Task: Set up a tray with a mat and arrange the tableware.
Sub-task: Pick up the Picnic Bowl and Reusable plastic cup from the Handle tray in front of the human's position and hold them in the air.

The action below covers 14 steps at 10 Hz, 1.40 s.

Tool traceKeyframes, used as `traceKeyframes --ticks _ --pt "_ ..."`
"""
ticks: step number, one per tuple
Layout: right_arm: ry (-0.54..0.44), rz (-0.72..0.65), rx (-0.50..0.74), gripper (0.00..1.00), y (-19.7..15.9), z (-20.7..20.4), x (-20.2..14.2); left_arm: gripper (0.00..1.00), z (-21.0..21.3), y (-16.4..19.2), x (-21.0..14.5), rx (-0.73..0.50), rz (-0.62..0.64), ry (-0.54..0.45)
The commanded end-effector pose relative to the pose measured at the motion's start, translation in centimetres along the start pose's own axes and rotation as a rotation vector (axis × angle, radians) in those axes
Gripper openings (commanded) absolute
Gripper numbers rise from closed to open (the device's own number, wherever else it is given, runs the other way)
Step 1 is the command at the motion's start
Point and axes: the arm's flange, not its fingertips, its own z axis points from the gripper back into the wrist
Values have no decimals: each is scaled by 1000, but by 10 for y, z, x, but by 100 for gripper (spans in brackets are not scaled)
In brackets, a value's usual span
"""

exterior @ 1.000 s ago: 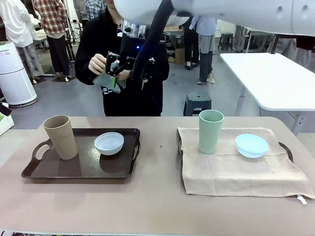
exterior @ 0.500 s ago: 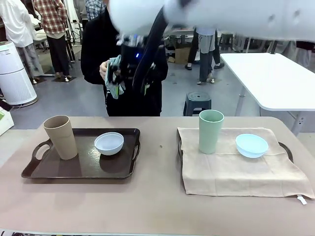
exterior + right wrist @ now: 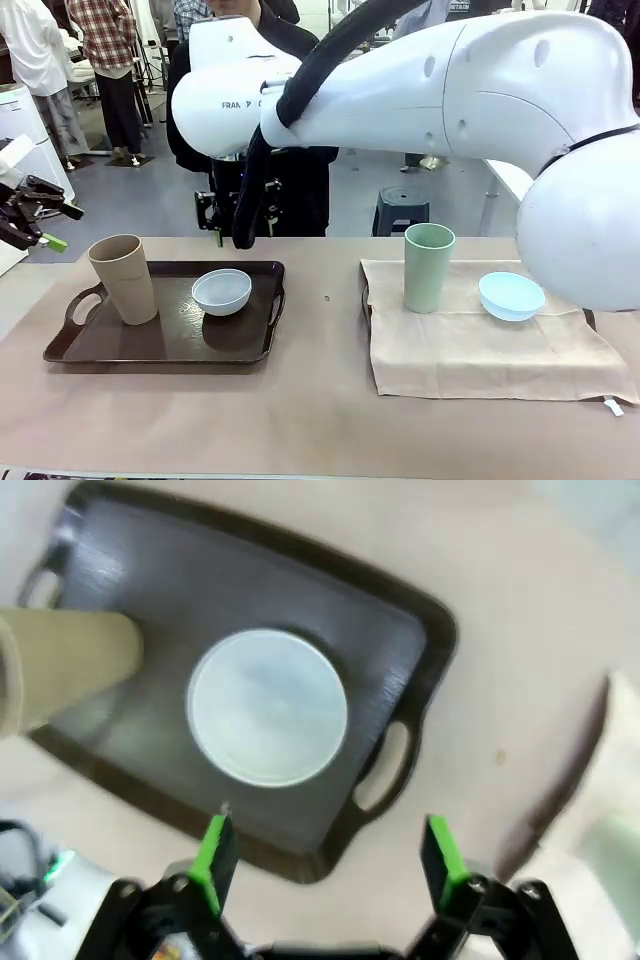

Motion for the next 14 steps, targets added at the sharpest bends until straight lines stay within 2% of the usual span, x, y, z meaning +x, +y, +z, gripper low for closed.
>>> traceKeyframes --ticks 1,3,4,6,7,8,9,10,12,13,14 --pt "19 -7 -48 95 -2 -5 -5 100 8 -1 6 -7 -31 56" --pt "19 -7 -48 95 -2 -5 -5 100 8 -1 6 -7 -31 56" --pt "4 0 -7 95 -1 0 -1 100 1 0 0 -4 -5 9" --pt "34 23 25 95 -1 -22 13 100 2 -4 -18 -234 -31 -7" --pt "27 12 36 95 0 -29 18 100 -3 -6 -27 -306 -44 -88" --pt "36 8 43 95 0 -34 23 100 -7 -12 -35 -345 -41 -113" --pt "28 -12 37 95 1 -38 26 100 -16 -16 -39 -292 -79 -94" --pt "30 3 -2 95 -3 -36 7 100 -16 -22 -24 -281 -15 -90" --pt "33 -2 2 95 -5 -45 12 100 -16 -22 -24 -281 -15 -90" --pt "43 10 20 95 0 -56 15 100 -21 -23 -34 -306 -28 -106" --pt "35 28 63 95 1 -66 16 100 -25 -9 -43 -283 14 -101"
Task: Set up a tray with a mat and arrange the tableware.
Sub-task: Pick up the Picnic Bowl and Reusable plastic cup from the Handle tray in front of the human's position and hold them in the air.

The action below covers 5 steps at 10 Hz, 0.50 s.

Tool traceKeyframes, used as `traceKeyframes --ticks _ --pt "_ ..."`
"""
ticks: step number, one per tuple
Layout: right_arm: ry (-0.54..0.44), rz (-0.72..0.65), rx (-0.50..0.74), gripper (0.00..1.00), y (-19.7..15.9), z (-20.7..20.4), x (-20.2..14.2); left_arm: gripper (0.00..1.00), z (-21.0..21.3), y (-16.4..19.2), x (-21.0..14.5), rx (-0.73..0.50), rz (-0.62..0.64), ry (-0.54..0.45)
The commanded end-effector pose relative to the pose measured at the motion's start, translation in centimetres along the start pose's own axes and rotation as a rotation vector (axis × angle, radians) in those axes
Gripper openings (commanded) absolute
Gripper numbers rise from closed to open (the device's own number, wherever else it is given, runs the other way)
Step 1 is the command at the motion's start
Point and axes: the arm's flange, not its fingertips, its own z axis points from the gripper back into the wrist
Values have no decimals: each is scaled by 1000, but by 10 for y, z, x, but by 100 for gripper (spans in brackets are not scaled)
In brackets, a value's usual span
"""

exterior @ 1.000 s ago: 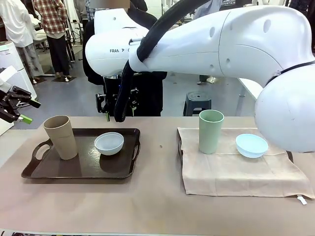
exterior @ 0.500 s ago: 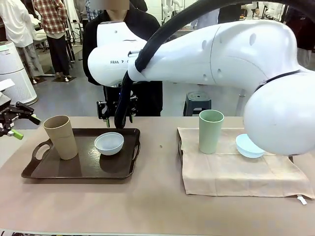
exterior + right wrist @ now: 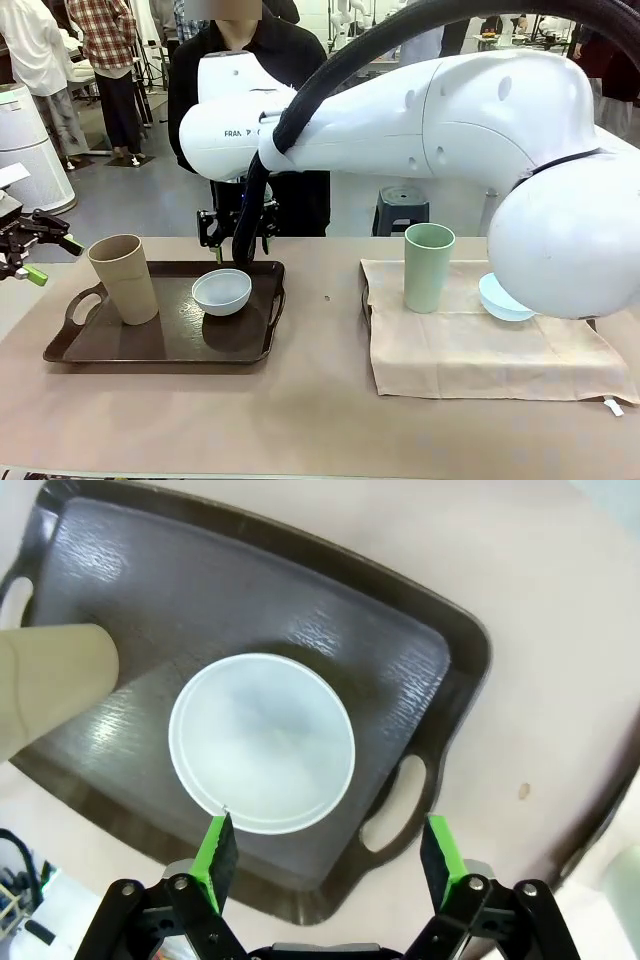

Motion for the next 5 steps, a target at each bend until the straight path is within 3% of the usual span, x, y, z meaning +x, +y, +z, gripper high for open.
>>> traceKeyframes --ticks 1,3,5 --pt "12 18 53 95 -1 -23 3 100 -3 23 -16 23 35 -15" --pt "36 11 71 95 -8 -40 1 100 -13 43 -32 39 2 -17" --pt "56 3 76 95 -12 -50 1 100 -31 56 -34 -29 -41 -52"
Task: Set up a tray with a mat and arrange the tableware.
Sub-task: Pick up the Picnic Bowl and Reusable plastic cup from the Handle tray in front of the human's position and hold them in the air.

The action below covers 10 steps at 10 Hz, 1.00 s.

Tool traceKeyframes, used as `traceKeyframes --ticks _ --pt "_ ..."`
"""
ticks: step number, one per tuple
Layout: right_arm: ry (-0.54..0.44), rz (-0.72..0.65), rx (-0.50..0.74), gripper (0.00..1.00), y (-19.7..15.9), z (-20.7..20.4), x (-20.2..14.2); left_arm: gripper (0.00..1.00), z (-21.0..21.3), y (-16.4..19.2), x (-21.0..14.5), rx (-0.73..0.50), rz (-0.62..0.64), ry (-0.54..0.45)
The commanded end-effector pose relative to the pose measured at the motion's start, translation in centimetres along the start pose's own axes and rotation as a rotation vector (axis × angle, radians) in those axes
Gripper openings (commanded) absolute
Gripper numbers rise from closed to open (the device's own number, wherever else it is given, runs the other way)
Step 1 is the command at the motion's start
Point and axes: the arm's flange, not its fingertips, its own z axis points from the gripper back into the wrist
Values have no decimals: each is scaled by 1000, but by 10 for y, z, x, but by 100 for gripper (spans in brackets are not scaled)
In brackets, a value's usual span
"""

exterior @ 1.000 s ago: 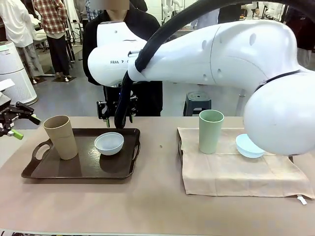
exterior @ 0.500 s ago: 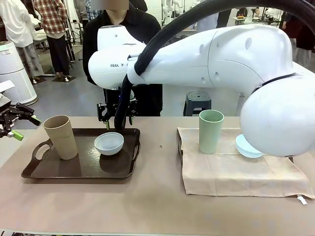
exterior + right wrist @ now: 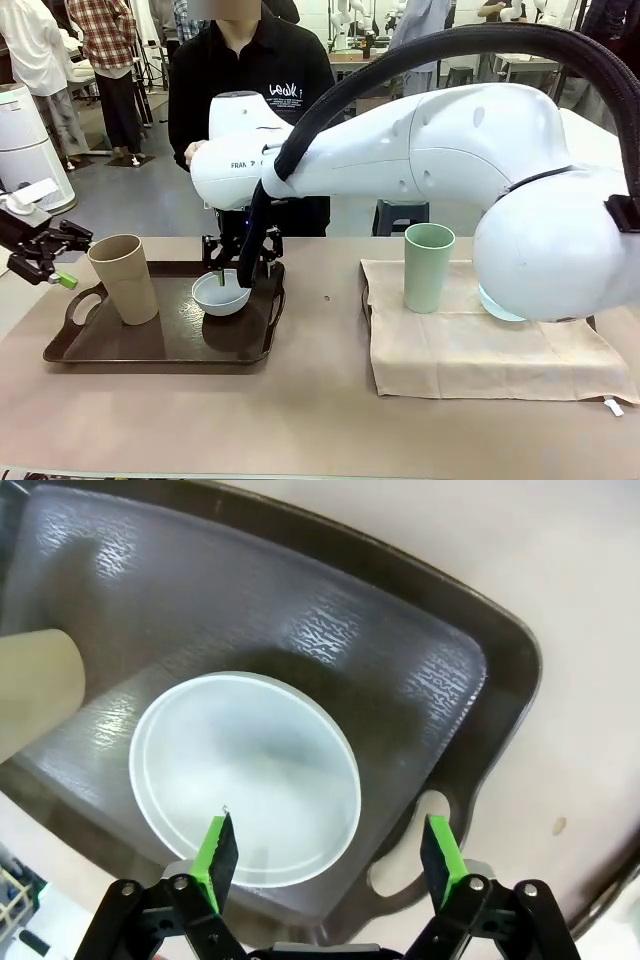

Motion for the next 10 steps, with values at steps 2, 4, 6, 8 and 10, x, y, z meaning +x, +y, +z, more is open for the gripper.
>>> traceKeyframes --ticks 2,4,6,8,10 --pt "22 4 54 95 -11 -4 -7 100 -13 17 1 -69 -57 -54" --pt "21 2 62 95 -15 -6 -6 100 -27 21 4 -136 -15 -125" --pt "30 -4 69 95 -19 -7 -5 100 -40 18 9 -183 22 -145" --pt "30 -2 74 95 -21 -8 -5 100 -52 19 12 -200 13 -158" --pt "15 10 80 95 -22 -11 -3 100 -63 22 12 -194 -20 -183"
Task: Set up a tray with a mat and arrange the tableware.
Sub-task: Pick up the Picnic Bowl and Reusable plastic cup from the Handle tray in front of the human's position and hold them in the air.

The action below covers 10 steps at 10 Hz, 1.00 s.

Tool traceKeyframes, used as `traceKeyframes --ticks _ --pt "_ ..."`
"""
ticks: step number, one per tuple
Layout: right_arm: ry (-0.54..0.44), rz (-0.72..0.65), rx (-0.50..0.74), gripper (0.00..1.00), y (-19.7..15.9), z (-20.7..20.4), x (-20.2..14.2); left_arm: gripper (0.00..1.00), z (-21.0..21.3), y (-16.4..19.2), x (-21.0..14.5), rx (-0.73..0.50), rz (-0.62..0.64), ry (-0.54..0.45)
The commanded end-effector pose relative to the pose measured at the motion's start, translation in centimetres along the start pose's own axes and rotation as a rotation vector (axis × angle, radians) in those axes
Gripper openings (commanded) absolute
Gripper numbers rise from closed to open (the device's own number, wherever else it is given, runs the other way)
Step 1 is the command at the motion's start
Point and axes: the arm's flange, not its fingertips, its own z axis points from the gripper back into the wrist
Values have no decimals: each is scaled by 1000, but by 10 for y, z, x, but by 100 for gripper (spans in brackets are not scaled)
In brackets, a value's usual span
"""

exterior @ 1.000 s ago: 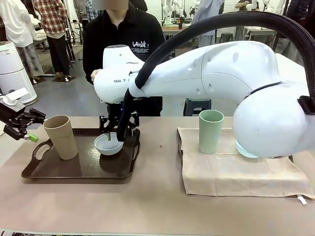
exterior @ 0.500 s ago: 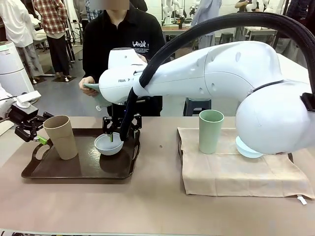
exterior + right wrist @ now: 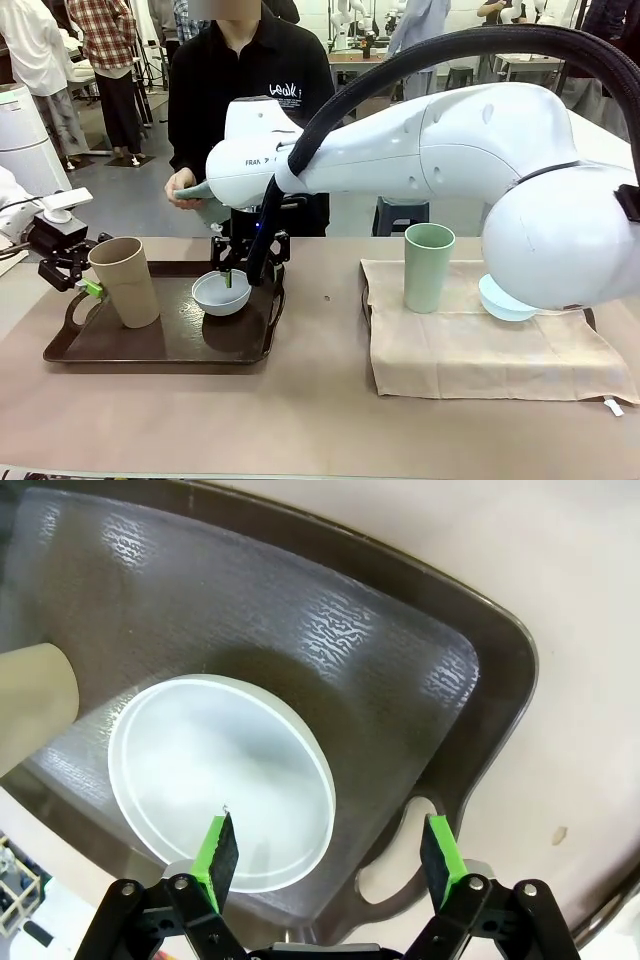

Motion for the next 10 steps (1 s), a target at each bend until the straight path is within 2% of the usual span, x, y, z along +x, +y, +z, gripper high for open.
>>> traceKeyframes --ticks 1,5,6,7,8,9,10 --pt "-17 30 34 95 -6 -5 -6 100 -3 8 0 14 -36 -26" --pt "-16 47 28 95 -10 -22 -4 100 -6 10 -4 19 -49 -34" --pt "-16 64 22 61 -10 -26 -3 100 -6 10 -6 20 -52 -36" --pt "-13 68 21 39 -10 -28 -3 93 -7 9 -8 20 -55 -42" --pt "-14 75 18 4 -9 -30 -3 45 -7 9 -11 19 -57 -57" --pt "-18 78 20 0 -10 -31 -3 37 -7 10 -13 12 -55 -62" --pt "-21 73 21 0 -10 -32 -2 0 -10 10 -13 -23 -53 -64"
